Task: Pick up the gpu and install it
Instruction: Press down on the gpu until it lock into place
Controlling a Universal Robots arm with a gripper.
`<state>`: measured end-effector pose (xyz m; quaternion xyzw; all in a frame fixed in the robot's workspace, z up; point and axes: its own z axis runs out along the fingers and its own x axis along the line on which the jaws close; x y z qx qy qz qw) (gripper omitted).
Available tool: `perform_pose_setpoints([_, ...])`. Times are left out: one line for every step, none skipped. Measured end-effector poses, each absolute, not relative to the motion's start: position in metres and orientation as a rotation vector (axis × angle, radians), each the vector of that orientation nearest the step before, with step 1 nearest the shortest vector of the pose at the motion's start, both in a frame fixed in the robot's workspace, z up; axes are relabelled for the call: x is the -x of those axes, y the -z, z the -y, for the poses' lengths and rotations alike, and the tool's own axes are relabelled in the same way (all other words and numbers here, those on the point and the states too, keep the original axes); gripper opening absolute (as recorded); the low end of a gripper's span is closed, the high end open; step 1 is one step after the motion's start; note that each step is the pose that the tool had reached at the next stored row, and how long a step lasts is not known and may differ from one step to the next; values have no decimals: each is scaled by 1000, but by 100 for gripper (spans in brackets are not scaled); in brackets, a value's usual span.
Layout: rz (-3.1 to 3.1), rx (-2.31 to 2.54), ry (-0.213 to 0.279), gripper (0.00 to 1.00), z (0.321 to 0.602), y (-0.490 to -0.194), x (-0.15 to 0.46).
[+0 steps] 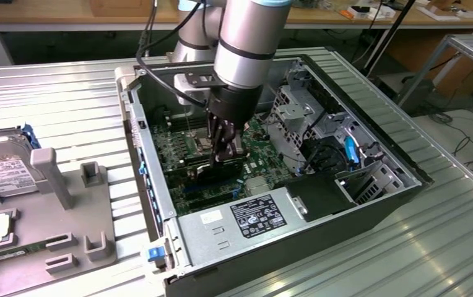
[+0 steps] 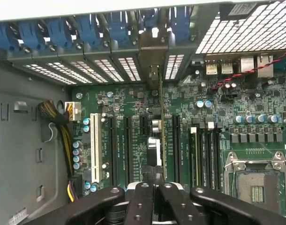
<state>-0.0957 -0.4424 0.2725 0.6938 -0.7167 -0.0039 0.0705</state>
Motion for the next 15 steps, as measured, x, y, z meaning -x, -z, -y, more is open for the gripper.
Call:
perform_pose_setpoints([2156,-2087,11,11,442,-271,96])
perform_pose_setpoints([2156,-2088,10,11,442,-270,96])
perform_pose_setpoints([2157,-2089,10,11,442,-269,96])
perform_pose_setpoints([2157,-2089,10,11,442,-268,96])
perform_pose_setpoints([2158,-2090,11,11,442,-271,96])
perform_pose_setpoints([2157,-2089,10,11,442,-275,96])
perform_pose_setpoints([2157,-2089,10,11,442,-282,96])
perform_pose_setpoints([2156,-2089,10,11,442,-286,96])
perform_pose_setpoints([2157,-2089,10,11,442,-287,96])
perform_pose_setpoints([2157,-2089,10,11,442,-290,96])
perform_pose_setpoints([2157,-2089,10,11,442,-296,96])
perform_pose_setpoints([2157,-2089,10,11,442,-301,96])
perform_pose_setpoints([2157,-2089,10,11,442,-306,96])
perform_pose_setpoints([2157,-2089,10,11,442,-311,96])
perform_pose_setpoints([2157,-2089,10,11,441,-319,96])
